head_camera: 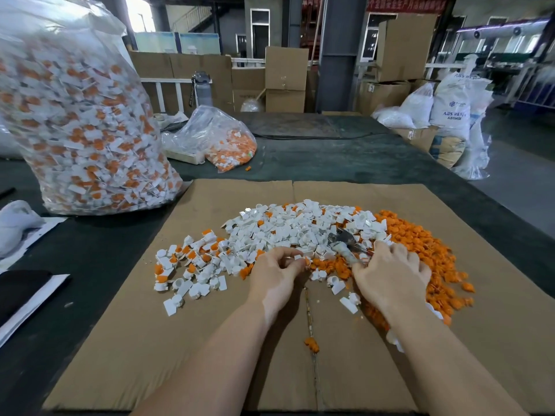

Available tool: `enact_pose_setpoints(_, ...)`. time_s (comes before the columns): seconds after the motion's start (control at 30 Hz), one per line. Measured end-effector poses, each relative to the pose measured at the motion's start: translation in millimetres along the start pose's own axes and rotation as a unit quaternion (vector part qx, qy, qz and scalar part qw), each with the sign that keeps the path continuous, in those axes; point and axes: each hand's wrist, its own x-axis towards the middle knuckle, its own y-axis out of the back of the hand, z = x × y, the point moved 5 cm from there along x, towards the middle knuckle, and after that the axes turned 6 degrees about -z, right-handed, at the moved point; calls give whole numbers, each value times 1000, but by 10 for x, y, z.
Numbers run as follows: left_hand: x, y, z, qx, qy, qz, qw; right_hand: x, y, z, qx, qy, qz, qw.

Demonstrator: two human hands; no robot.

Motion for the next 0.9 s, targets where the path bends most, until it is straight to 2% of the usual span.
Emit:
enact_pose_setpoints(0.07,12,-14,6,-15,6,-1,1000,82,-43,50,-15,-19,-93,995)
enact_pose_setpoints(0.13,21,-26,13,-21,13,-3,1000,126,-58,40,-34,-14,-136,990)
enact_pose_setpoints(0.3,46,2,20,-45,27,3,999,142,7,-4,-40,19,-113,993)
enact_pose_setpoints(0.4,79,46,46,-79,42,14,996,107,132,-69,-45,41,-65,996)
enact_pose_setpoints(0.5,118,97,76,-126,59,28,990,39,275,-192,37,91,-56,994)
enact_pose_setpoints(0.57,137,127,108,-152,68,34,986,-5,307,-278,112,125,-121,978)
enact_pose_setpoints(0.7,172,163,178,-176,72,46,981,-163,305,-407,262,134,-281,913)
enact_pose_setpoints(0.83,186,197,207,-166,75,58,981,-278,260,-460,333,102,-371,861)
enact_pose_setpoints(0.9,194,209,208,-168,79,66,980,-300,266,-468,341,98,-383,853)
